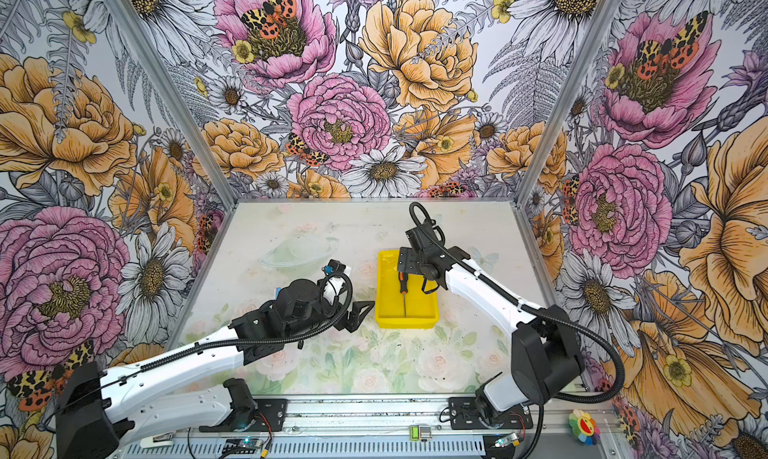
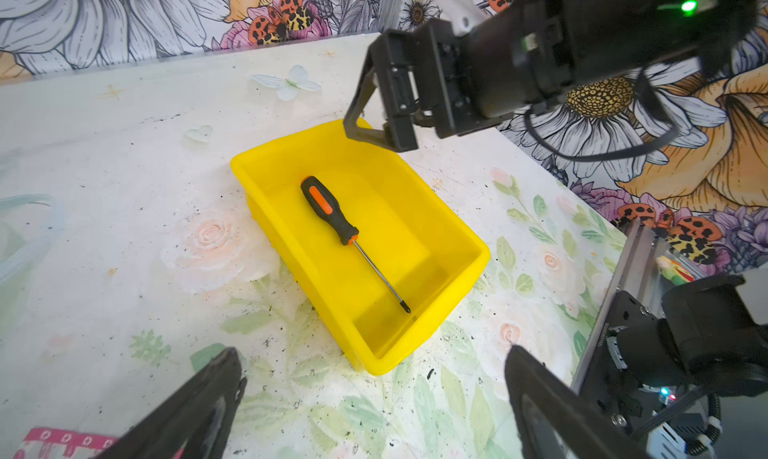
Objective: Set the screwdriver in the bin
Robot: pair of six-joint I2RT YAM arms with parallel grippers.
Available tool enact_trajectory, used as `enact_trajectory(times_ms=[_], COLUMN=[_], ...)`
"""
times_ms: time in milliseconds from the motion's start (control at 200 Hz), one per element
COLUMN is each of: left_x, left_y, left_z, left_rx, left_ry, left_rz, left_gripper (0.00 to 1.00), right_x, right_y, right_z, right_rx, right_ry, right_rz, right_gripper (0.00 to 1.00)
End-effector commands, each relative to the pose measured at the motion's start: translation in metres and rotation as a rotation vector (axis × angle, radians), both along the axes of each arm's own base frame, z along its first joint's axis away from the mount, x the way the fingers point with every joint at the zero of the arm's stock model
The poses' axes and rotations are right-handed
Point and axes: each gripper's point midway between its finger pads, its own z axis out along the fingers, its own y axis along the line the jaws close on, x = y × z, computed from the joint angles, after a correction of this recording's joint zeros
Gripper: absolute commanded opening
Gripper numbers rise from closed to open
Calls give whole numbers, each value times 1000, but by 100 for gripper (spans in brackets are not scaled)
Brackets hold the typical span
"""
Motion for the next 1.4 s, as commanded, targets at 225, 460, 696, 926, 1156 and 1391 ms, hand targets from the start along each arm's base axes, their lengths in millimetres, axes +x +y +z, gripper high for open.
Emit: enact_trajectory(times_ms=[225,460,696,926,1156,1391], left_x=[33,53,68,68,70,75], left_y=[94,171,234,261,265,278], left_z=[4,7,4,-5,-18,-25], left_rx=[107,135,68,61,107,159], left_ry=[-121,-117,-85,-114,-107,-174], left_rz=[354,607,834,912,918,959], left_gripper=[99,99,99,99,99,99], right_x=[-44,-63,-69,-69,-60,-53], right_y=[-72,-136,-173,-178,-176,-190], right_z=[39,35,24,17,4,-31], right_rx=[-43,-205,-290,-274,-307,-293], right_ry=[-197,-279,-353,-479,-505,-468], right_rz=[-205,-421,-445,-321,-219,-252], right_gripper=[100,100,100,100,99,100])
